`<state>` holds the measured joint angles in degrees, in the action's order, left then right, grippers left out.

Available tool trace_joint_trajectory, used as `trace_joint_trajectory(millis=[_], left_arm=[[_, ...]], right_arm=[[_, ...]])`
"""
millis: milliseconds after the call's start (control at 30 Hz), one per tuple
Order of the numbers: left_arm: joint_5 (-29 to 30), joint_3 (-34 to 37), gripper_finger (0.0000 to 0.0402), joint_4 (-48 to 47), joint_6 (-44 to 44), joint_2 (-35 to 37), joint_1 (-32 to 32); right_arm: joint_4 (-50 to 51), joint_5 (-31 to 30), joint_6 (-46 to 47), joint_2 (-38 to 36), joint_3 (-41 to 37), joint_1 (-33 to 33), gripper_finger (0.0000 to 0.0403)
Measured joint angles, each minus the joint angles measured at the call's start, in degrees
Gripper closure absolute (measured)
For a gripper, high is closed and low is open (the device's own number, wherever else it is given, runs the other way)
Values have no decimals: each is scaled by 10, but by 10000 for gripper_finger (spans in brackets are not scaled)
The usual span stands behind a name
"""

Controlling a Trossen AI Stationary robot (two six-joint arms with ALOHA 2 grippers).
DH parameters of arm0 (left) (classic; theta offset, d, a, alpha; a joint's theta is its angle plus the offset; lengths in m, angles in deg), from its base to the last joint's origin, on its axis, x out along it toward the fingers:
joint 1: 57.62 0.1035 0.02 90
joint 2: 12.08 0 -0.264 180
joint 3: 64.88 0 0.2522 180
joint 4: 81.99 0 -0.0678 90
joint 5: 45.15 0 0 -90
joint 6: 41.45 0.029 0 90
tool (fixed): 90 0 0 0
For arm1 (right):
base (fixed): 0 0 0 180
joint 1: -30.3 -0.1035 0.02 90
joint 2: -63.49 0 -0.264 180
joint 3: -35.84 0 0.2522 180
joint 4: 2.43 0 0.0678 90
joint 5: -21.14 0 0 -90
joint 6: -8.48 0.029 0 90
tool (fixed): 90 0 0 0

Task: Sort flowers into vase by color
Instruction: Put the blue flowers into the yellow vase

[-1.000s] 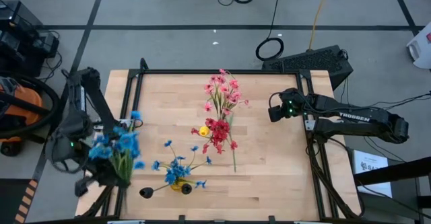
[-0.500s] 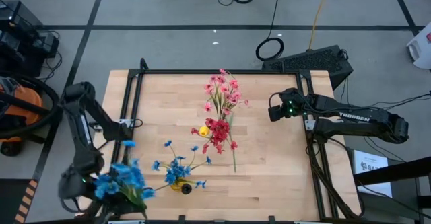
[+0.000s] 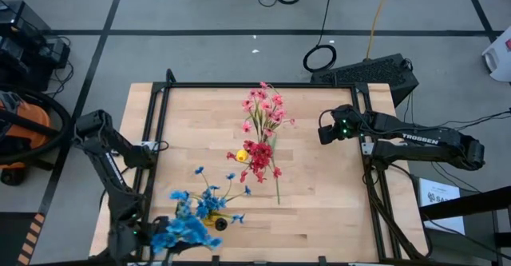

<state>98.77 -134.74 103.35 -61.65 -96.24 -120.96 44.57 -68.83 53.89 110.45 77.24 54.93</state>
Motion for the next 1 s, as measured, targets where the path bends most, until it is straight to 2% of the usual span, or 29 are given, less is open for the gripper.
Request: trace_joint_trajectory(millis=[133,300,567,833,1000], left_arm=[[4,0,387,-20,13,4,23],[19,0,387,-27,41,20,21],[64,0,387,-103,40,52,13],[66,0,387,-237,-89,70,13],[71,0,387,-274,-124,70,13]], right_arm=[[0,0,0,0,0,0,367],[0,0,0,0,0,0,367],[0,0,0,0,0,0,367],[0,0,0,0,0,0,367],[0,0,0,0,0,0,367]])
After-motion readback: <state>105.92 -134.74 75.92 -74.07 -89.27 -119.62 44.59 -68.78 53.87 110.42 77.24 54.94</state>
